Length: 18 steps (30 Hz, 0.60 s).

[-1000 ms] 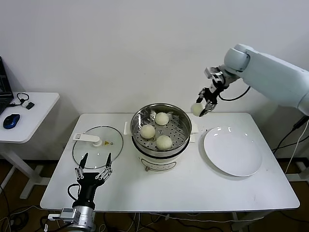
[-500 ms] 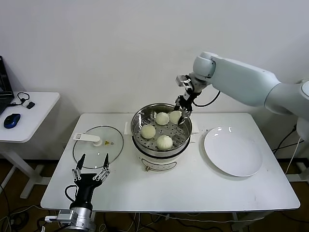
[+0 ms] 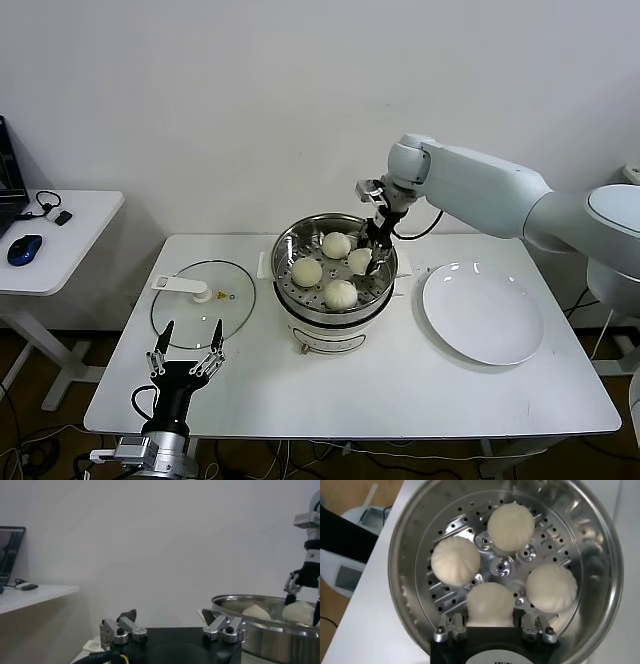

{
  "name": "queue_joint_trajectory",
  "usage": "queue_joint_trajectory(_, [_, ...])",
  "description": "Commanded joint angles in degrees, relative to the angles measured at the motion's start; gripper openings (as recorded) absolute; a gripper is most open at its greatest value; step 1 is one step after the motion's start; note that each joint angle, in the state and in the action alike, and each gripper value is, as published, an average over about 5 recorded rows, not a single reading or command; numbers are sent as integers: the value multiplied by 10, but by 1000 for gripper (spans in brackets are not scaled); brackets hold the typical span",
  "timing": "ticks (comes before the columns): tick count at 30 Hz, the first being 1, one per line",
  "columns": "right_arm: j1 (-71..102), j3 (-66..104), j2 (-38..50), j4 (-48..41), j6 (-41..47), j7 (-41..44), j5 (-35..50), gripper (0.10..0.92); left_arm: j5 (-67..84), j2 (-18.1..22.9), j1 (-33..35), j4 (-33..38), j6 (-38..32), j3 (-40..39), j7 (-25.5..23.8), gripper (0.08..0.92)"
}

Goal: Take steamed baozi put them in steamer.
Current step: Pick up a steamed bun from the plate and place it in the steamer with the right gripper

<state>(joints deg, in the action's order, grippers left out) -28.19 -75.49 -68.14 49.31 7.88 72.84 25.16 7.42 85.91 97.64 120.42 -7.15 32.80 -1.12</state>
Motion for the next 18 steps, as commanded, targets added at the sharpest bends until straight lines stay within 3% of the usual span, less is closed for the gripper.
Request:
queue_joint_trajectory(1, [22, 10, -10, -25, -6, 1, -29, 586, 0, 1, 0, -1, 1, 0, 0, 823])
queue_joint_trajectory(14, [26, 15, -9, -26, -9, -1, -39, 590, -1, 1, -1, -2, 1, -1, 1, 823])
queue_joint_trajectory(18, [26, 18, -9, -27, -9, -1, -39, 637, -1, 1, -1, -2, 2, -1, 1, 823])
